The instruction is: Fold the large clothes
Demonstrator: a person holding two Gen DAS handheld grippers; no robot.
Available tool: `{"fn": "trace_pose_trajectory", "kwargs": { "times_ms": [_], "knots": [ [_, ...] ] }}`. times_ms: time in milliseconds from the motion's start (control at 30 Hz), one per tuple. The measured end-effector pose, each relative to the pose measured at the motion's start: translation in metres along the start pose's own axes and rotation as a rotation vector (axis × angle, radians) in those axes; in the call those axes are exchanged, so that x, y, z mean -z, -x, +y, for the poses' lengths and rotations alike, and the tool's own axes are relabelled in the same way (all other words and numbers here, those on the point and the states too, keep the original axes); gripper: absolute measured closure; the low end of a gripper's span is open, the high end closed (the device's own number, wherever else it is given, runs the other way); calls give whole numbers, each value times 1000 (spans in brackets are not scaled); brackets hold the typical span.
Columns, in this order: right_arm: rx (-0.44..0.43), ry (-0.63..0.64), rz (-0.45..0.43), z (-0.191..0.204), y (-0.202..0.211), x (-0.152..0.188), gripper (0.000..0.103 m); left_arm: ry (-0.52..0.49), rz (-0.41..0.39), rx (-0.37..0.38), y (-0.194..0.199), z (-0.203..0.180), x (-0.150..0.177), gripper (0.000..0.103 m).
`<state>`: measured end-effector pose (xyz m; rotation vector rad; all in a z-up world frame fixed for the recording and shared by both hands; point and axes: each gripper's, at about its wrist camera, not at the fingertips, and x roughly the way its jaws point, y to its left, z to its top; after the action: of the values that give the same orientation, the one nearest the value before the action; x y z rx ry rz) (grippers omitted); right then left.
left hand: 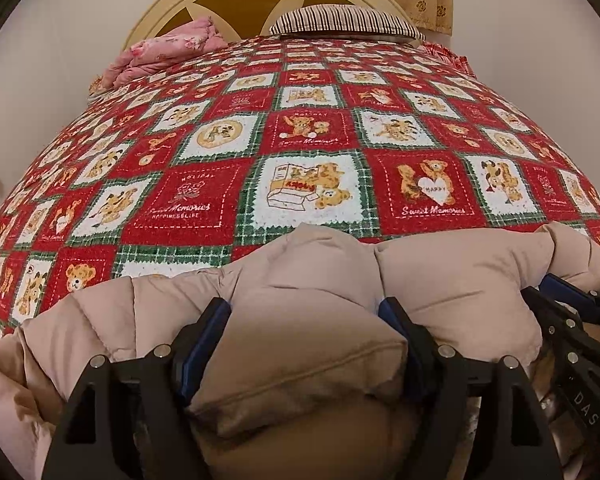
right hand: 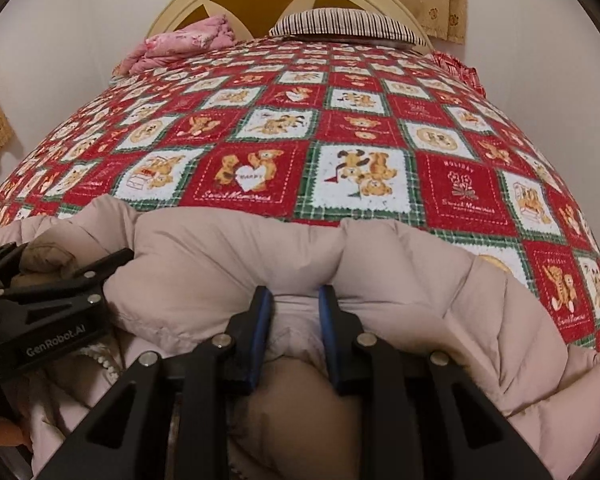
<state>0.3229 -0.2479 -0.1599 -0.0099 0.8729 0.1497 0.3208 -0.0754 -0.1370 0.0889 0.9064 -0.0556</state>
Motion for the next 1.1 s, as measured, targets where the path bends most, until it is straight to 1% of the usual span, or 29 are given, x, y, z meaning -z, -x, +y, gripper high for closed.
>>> {"fn": "trace_pose_trajectory", "kwargs": {
  "times_ms": [200,300,367,467,567,633,700,733,767,800,833,900,967,1000,1067,1100],
  "knots": [
    [43,34,10,9,2,-2,75,-6,4,-9,0,0,0,24],
    [75,59,25,15,6,-3,70,-12,7,-23,1,-1,0,23],
    [95,79,26,19,8,-2,64,-15,6,-34,1,-3,0,23],
    [103,76,19,18,6,0,64,-25,1,-52,2,-5,1,22],
    [119,79,17,20,3,0,64,-24,1,-52,3,-5,2,22],
    [147,100,29,25,3,-1,63,-21,5,-51,3,-5,2,21],
    [143,101,52,25,11,-4,62,-17,8,-47,2,-5,2,20],
    [122,84,51,23,19,-4,59,-13,10,-43,2,-4,2,20],
    [81,47,30,18,35,-2,56,-9,11,-40,2,-3,3,20],
    [44,13,2,12,51,2,54,-9,11,-40,2,-3,2,20],
    [14,-20,-37,6,74,9,49,-9,11,-40,2,-3,2,20],
    [-11,-36,-98,0,111,25,47,-8,12,-38,2,-3,2,20],
    [-20,-47,-160,-8,158,50,42,-5,14,-29,4,-2,2,20],
    [-17,-54,-183,-11,177,61,41,3,9,-8,10,1,4,20],
    [12,-73,-245,-21,225,95,33,24,-6,33,24,6,9,20],
    [26,-81,-263,-25,240,105,31,39,-26,73,42,11,15,20]
  ]
}}
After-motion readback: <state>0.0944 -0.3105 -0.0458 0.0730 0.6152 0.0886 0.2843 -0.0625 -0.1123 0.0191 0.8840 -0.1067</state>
